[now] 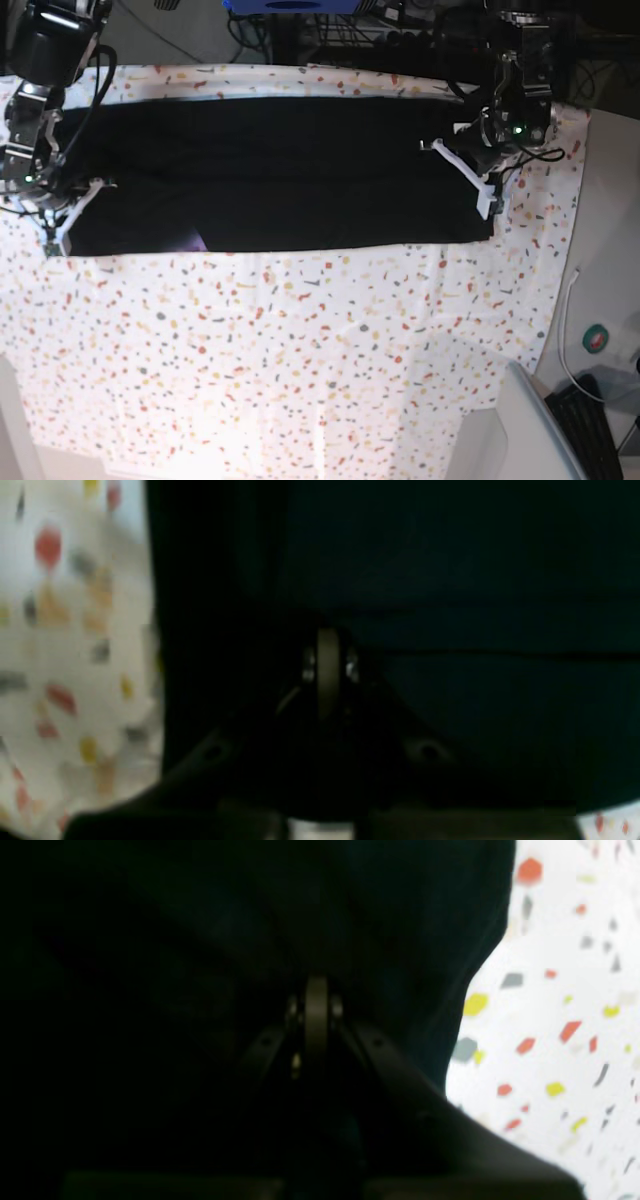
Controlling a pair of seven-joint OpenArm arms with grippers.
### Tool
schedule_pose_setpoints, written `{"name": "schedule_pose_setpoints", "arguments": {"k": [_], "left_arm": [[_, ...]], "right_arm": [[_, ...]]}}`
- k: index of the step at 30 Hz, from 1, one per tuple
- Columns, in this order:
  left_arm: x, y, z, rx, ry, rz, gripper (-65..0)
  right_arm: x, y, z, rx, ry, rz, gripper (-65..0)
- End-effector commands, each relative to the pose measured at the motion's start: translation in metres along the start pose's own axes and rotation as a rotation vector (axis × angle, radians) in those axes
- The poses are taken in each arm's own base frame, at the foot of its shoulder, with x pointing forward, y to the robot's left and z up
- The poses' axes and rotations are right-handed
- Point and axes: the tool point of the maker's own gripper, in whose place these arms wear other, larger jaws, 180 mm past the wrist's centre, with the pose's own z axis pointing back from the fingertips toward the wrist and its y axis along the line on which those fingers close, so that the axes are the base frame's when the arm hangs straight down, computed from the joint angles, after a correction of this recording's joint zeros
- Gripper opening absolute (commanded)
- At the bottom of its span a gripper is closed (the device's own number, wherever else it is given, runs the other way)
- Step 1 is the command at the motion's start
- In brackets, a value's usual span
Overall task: Layout the t-shirt on the table in an organized manner, then fold the t-shirt properly
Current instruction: 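Release the folded edge and raise both grippers, then grasp the strip ends with both grippers and pull them apart to straighten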
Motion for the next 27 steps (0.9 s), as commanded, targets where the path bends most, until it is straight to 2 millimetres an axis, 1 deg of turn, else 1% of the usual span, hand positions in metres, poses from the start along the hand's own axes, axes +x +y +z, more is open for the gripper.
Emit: {"name": "schedule_pose_setpoints", "arguments": {"k": [1,3,7,9,11,14,16,19,20,21,22,24,27], "left_arm": [[0.008,-0.002,-0.004,0.001,-0.010,-0.018,-65.0],[0.018,-0.005,-0.015,0.003,-0.026,-0.038,-65.0],[0.041,-0.016,-0.028,-0.016,-0.058,-0.065,-65.0],[0.049,-0.020,-0.030,-0.022,-0.065,-0.071,-65.0],[0.051,-0.021,-0.030,-0.025,-0.069,-0.070,-65.0],[0.050,-0.022,-0.030,-0.029,-0.068,-0.064,-65.0],[0.040,-0.019,-0.031,-0.025,-0.051,-0.058,-65.0],[0.033,-0.019,-0.030,-0.024,-0.042,-0.058,-65.0],[0.025,-0.019,-0.029,-0.025,-0.033,-0.060,-65.0],[0.021,-0.021,-0.026,-0.028,-0.033,-0.067,-65.0],[0.018,-0.022,-0.024,-0.029,-0.034,-0.071,-65.0],[0.014,-0.022,-0.020,-0.029,-0.036,-0.069,-65.0],[0.008,-0.026,-0.020,-0.036,-0.029,-0.061,-65.0]], "right_arm": [[0.008,-0.012,0.003,-0.024,-0.022,0.003,-65.0],[0.005,-0.015,0.002,-0.040,-0.015,-0.009,-65.0],[0.001,-0.033,0.004,-0.131,-0.013,-0.071,-65.0],[0.001,-0.033,0.004,-0.135,-0.013,-0.073,-65.0],[0.004,-0.034,0.004,-0.135,-0.017,-0.074,-65.0],[0.012,-0.035,0.005,-0.138,-0.052,-0.071,-65.0],[0.017,-0.035,0.005,-0.138,-0.086,-0.067,-65.0],[0.017,-0.041,0.004,-0.145,-0.093,-0.055,-65.0],[0.018,-0.043,0.003,-0.146,-0.094,-0.056,-65.0],[0.023,-0.044,0.001,-0.142,-0.104,-0.061,-65.0],[0.024,-0.043,-0.002,-0.136,-0.109,-0.068,-65.0],[0.026,-0.050,-0.005,-0.140,-0.117,-0.069,-65.0],[0.032,-0.052,-0.010,-0.133,-0.118,-0.084,-65.0]]}}
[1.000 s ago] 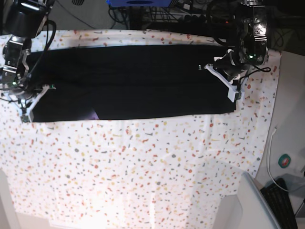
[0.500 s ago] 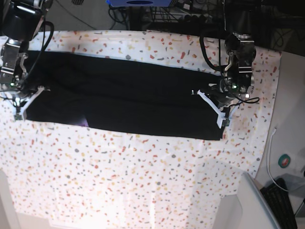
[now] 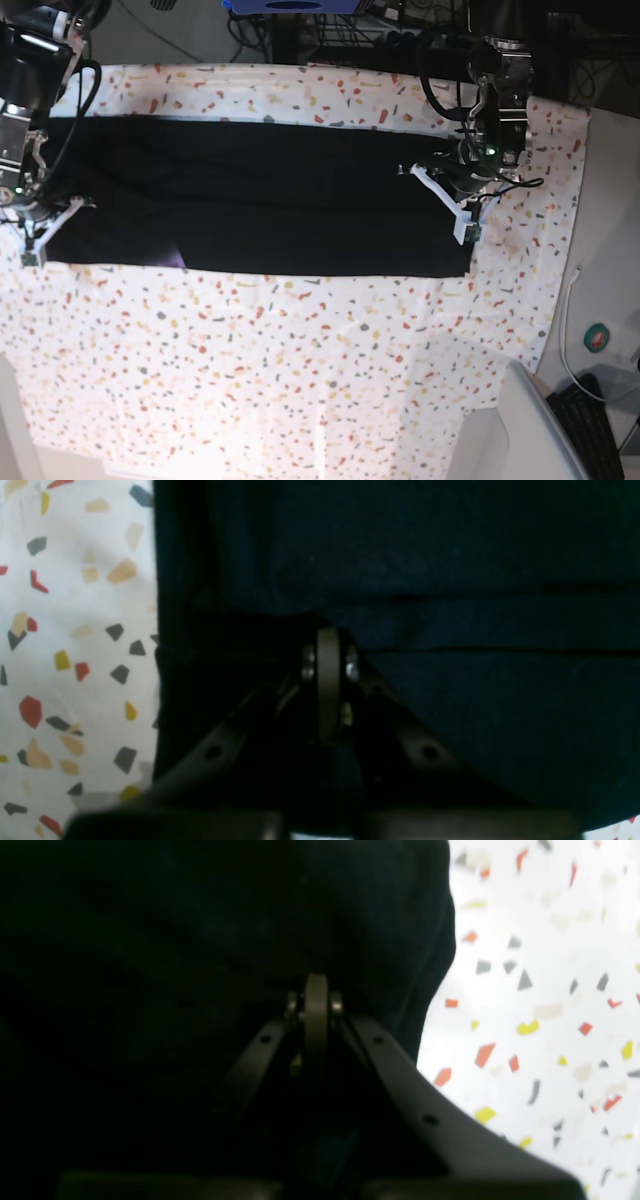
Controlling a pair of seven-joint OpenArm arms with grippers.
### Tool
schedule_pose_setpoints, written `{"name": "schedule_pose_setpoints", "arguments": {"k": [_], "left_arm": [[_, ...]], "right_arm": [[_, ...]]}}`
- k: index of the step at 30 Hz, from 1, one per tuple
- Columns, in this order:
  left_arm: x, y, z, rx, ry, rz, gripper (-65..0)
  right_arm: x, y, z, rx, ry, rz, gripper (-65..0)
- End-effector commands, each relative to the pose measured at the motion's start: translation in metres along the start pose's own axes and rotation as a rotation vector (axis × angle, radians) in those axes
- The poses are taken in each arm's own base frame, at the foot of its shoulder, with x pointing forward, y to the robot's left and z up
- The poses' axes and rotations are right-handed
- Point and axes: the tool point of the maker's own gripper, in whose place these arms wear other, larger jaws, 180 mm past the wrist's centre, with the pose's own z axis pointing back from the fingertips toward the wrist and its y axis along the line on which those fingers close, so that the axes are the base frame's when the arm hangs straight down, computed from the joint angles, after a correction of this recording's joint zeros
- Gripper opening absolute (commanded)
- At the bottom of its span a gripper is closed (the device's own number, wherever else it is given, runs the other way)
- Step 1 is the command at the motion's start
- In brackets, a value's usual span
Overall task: Layout the t-shirt on the table in an organized manner, then fold the t-shirt properly
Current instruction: 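Grasp the strip ends with both grippers and pull them apart to straighten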
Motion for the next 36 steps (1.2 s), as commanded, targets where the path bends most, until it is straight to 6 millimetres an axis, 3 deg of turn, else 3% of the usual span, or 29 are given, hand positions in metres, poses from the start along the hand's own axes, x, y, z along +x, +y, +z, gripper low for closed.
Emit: {"name": "schedule_pose_setpoints", "arguments": {"k": [1,3,6,15,17,20,21,23,25,26,30,32,36], "left_arm": [[-0.020,-0.002,0.001,-0.005,0.081,-0.004,-65.0],[-0.019,-0.002,0.001,-0.005,0.078,-0.005,-65.0],[0.000,-0.001,0.008,-0.002,0.022,-0.010,-65.0],[0.046,0.028,0.068,0.082,-0.084,0.042,-65.0],[0.058,0.045,0.083,0.126,-0.135,0.085,-65.0],[0.058,0.076,0.093,0.196,-0.163,0.169,-65.0],[0.057,0.084,0.094,0.212,-0.167,0.193,-61.1],[0.059,0.095,0.093,0.198,-0.184,0.267,-29.6],[0.057,0.100,0.089,0.138,-0.198,0.364,-3.1],[0.054,0.103,0.085,0.100,-0.194,0.402,0.0],[0.045,0.103,0.063,-0.115,-0.211,0.511,0.0],[0.038,0.108,0.052,-0.129,-0.241,0.538,0.0],[0.030,0.084,0.032,-0.165,-0.219,0.480,0.0]], "right_arm": [[0.020,-0.012,0.002,-0.025,-0.043,-0.003,-65.0],[0.021,-0.012,0.003,-0.027,-0.048,-0.002,-65.0],[0.033,-0.017,0.008,-0.042,-0.081,0.002,-65.0],[0.060,-0.026,0.037,-0.089,-0.195,0.051,-65.0],[0.061,-0.027,0.042,-0.098,-0.208,0.063,-65.0],[0.062,-0.027,0.048,-0.104,-0.221,0.073,-65.0],[0.061,-0.025,0.049,-0.103,-0.222,0.072,-65.0],[0.057,-0.025,0.051,-0.107,-0.219,0.081,-65.0],[0.056,-0.024,0.053,-0.106,-0.222,0.090,-65.0],[0.052,-0.023,0.054,-0.105,-0.216,0.092,-65.0],[0.046,-0.021,0.053,-0.099,-0.207,0.095,-65.0],[0.045,-0.016,0.053,-0.092,-0.206,0.090,-65.0],[0.045,-0.016,0.052,-0.092,-0.205,0.090,-65.0]]}}
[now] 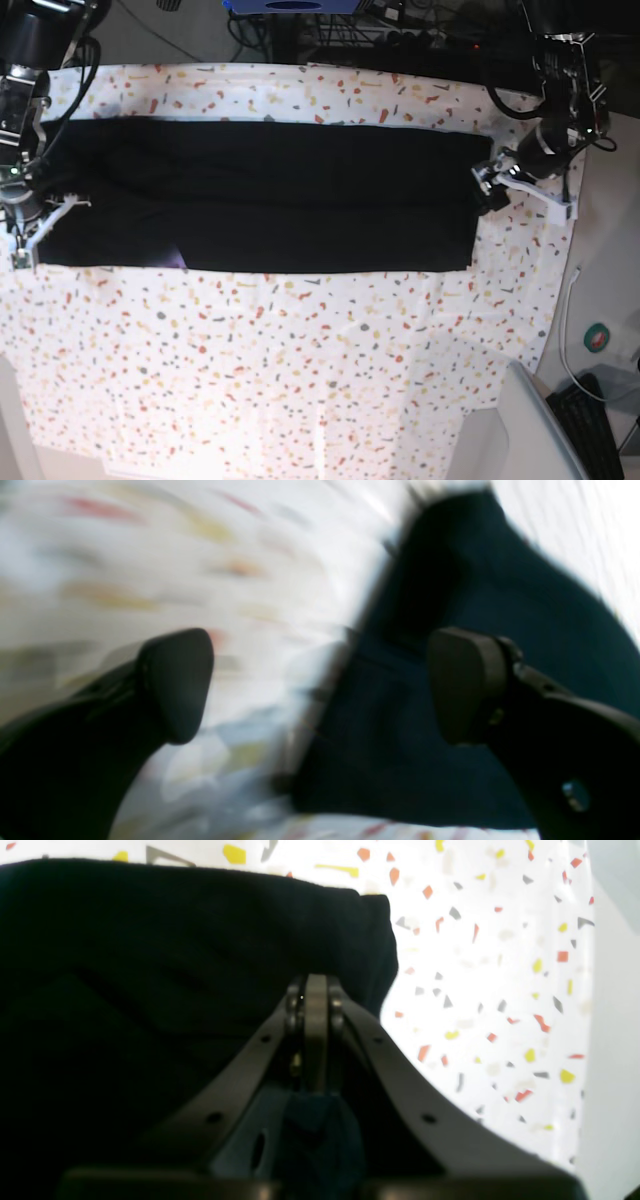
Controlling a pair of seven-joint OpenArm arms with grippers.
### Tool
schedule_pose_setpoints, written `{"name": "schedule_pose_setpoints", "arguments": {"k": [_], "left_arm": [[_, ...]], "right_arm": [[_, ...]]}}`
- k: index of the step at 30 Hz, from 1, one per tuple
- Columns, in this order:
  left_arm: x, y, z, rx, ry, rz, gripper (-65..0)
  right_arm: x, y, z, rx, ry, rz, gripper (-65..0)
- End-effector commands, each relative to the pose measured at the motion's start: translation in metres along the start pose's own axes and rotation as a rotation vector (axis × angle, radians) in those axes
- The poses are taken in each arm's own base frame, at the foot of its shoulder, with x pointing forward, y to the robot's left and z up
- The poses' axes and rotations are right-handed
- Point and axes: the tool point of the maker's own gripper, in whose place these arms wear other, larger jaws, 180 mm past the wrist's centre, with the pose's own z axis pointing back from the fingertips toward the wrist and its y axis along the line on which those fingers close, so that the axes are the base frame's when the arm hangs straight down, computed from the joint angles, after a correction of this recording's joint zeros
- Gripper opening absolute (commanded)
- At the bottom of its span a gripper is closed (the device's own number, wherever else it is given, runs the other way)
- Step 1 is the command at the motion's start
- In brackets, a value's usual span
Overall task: Layout the t-shirt on the table in an organized manner, then fold the t-shirt properly
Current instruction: 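Grasp the strip ends with both grippers and pull them apart to straighten, then grasp one end of the black strip with the left gripper and lift it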
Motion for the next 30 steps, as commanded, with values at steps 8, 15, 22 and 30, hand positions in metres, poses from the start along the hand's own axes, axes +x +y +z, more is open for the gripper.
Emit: {"name": "schedule_pose_setpoints", "arguments": {"k": [8,15,22,30], "left_arm": [[-0.010,-0.003,-0.026,-0.018,0.023,0.032,0.0],[-0.031,-0.022,-0.039,-0.056,0.102,-0.019,-3.6],[0.002,0.009,-0.025,0.005,0.021,0.011,-65.0],[0.061,0.007,0.023,0.020,-0.126,-0.146,-65.0]], "right_arm": [[0.015,-0.015,0.003,-0.031,-0.047,0.007,-65.0],[0.011,-0.016,0.004,-0.033,-0.041,0.007,-65.0],[0.011,-0.016,0.004,-0.033,-0.039,0.007,-65.0],[0.011,-0.015,0.004,-0.032,-0.039,0.008,-65.0]]}}
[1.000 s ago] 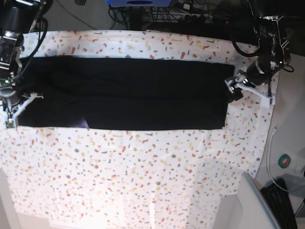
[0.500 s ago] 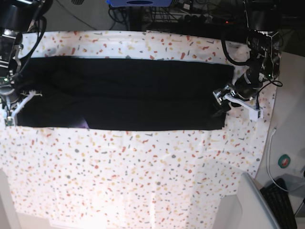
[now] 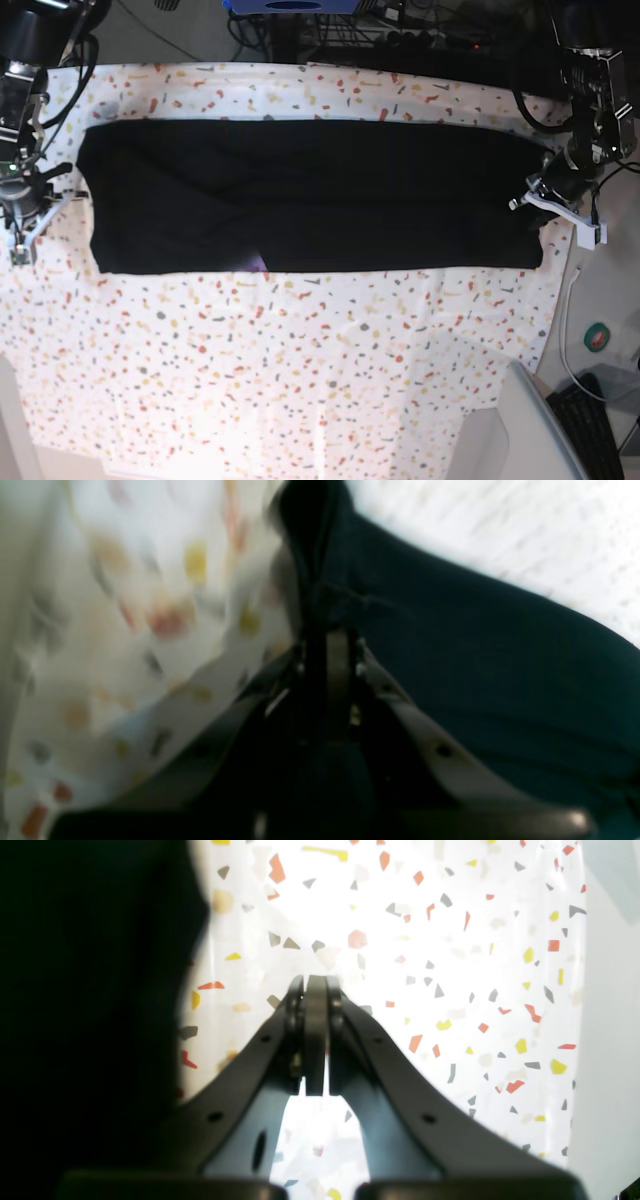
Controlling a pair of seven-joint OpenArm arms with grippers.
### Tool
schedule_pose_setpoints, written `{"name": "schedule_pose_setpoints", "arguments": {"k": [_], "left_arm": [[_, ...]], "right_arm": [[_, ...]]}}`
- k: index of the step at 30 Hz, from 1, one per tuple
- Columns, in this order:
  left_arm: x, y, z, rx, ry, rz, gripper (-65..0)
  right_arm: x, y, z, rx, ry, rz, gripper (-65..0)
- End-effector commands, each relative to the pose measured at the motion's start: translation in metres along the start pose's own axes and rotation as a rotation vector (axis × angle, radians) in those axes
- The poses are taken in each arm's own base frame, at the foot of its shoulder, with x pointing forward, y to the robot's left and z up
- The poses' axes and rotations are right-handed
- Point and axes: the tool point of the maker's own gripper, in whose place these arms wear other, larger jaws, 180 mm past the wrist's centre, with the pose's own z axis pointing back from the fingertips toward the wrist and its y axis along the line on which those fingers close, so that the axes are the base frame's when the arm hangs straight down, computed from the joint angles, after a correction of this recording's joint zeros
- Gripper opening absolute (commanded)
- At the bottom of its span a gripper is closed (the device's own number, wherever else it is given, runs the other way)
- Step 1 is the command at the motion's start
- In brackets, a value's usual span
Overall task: Layout the t-shirt on the table in an organized manner, then fold the t-shirt properly
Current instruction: 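Grasp one end of the black strip with the left gripper and lift it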
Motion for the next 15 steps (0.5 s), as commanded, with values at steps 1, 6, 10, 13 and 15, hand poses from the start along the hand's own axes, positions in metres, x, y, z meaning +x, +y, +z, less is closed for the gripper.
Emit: {"name": "schedule_pose_setpoints", "arguments": {"k": [1,6,10,13,15], "left_arm": [[0.009,-0.012,0.009,-0.020,-0.033,-0.024,-65.0],[-0.002,-0.082,0.036,-0.091,-0.051,-0.082,-65.0],[-0.031,-0.134,0.030,-0.172,0.020,-0.084,-65.0],[-0.041,-0.172,0.019,-0.213,0.045,-0.038,-65.0],[-0.048,-0.190,0.012,-0.235,0.069,-0.033,-65.0]], "right_arm": [[0.018,-0.012,0.002,-0.025,-0.053,0.004,-65.0],[0.020,-0.012,0.002,-0.024,-0.056,0.003,-65.0],[0.022,-0.011,0.002,-0.022,-0.061,0.006,-65.0],[0.023,-0.011,0.002,-0.021,-0.062,0.004,-65.0],[0.023,-0.011,0.002,-0.021,-0.062,0.004,-65.0]]}}
